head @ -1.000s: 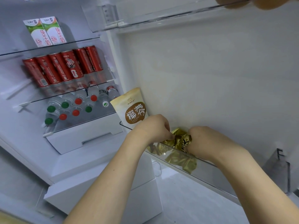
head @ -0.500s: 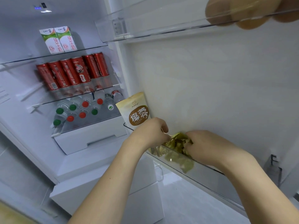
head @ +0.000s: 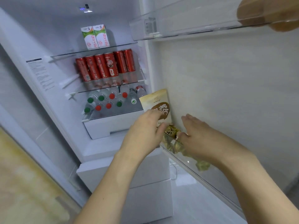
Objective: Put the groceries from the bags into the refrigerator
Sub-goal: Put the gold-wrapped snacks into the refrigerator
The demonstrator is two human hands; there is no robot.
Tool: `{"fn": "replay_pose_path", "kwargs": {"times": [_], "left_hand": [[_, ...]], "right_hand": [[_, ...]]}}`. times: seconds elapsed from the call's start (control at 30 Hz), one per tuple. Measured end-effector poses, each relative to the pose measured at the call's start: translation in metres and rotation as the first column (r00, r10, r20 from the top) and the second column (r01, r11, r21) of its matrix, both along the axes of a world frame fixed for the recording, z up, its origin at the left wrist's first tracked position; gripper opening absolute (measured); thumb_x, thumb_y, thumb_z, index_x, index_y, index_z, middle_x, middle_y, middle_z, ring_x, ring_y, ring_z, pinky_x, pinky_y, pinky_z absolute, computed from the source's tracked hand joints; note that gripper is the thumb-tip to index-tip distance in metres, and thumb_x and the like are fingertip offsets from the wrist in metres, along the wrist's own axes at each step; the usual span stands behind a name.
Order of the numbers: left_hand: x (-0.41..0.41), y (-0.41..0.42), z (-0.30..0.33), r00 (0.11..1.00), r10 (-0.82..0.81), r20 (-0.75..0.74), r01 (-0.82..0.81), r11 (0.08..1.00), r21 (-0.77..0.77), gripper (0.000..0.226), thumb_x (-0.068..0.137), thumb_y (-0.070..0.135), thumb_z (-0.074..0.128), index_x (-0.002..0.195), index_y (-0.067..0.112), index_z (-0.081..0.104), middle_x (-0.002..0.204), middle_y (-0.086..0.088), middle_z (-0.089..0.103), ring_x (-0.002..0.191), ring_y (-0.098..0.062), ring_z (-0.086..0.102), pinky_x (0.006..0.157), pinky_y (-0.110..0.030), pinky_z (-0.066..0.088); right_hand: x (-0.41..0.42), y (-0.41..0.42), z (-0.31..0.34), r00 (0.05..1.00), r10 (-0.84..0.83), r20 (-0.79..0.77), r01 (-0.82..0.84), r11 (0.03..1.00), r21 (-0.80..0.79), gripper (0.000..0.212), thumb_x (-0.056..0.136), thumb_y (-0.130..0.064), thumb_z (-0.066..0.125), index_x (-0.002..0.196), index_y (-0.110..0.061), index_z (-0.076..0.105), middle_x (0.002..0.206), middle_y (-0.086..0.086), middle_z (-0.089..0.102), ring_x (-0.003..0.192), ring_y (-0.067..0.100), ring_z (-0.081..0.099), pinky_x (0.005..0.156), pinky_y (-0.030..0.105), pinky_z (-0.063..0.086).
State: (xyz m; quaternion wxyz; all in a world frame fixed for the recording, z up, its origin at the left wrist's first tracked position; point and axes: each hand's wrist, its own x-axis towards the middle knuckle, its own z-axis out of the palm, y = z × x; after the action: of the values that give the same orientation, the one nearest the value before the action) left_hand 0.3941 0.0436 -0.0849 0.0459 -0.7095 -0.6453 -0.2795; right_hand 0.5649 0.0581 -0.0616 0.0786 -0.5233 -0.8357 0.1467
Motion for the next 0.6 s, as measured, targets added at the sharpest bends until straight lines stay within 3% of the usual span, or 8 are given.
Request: {"fn": "replay_pose_path", "kwargs": {"times": [0.07, 0.2, 0.4, 0.6], "left_hand": [[-0.009, -0.010, -0.002, 0.998, 0.057, 0.006, -0.058, 0.998, 0.026, 0.037, 0.100, 0.035, 0.052, 0.133, 0.018, 0.053, 0.133, 0.003, 0.055, 0.120, -0.016, 0.052, 0.094, -0.035, 0.046], [-0.029, -0.032, -0.010, 0.981, 0.194, 0.009, -0.194, 0.980, 0.042, 0.042, 0.100, 0.036, 0.050, 0.137, 0.016, 0.049, 0.142, 0.001, 0.051, 0.128, -0.017, 0.047, 0.098, -0.035, 0.045], [-0.065, -0.076, -0.018, 0.947, 0.319, -0.029, -0.319, 0.948, 0.017, 0.050, 0.102, 0.038, 0.046, 0.145, 0.012, 0.044, 0.152, -0.002, 0.043, 0.141, -0.016, 0.036, 0.110, -0.031, 0.034], [-0.112, -0.130, -0.008, 0.905, 0.424, -0.040, -0.422, 0.905, 0.047, 0.050, 0.102, 0.037, 0.047, 0.144, 0.011, 0.046, 0.151, -0.002, 0.045, 0.141, -0.018, 0.038, 0.114, -0.033, 0.034]], "right_hand": [[-0.008, 0.001, 0.000, 0.999, 0.045, 0.029, -0.046, 0.999, 0.010, 0.059, 0.105, -0.033, 0.029, 0.155, -0.009, 0.007, 0.164, 0.007, 0.002, 0.150, 0.020, 0.004, 0.120, 0.033, 0.007], [-0.031, 0.000, -0.006, 0.988, 0.151, 0.027, -0.152, 0.988, 0.023, 0.063, 0.105, -0.037, 0.025, 0.156, -0.011, -0.001, 0.164, 0.005, -0.007, 0.151, 0.018, -0.006, 0.122, 0.037, 0.000], [-0.071, -0.018, -0.001, 0.961, 0.273, 0.040, -0.275, 0.961, 0.042, 0.062, 0.106, -0.038, 0.026, 0.156, -0.012, 0.000, 0.164, 0.006, -0.010, 0.151, 0.020, -0.008, 0.122, 0.036, -0.002], [-0.124, -0.057, 0.009, 0.922, 0.383, 0.058, -0.385, 0.922, 0.038, 0.061, 0.106, -0.036, 0.025, 0.156, -0.011, 0.001, 0.164, 0.007, -0.010, 0.151, 0.019, -0.008, 0.120, 0.035, -0.003]]}}
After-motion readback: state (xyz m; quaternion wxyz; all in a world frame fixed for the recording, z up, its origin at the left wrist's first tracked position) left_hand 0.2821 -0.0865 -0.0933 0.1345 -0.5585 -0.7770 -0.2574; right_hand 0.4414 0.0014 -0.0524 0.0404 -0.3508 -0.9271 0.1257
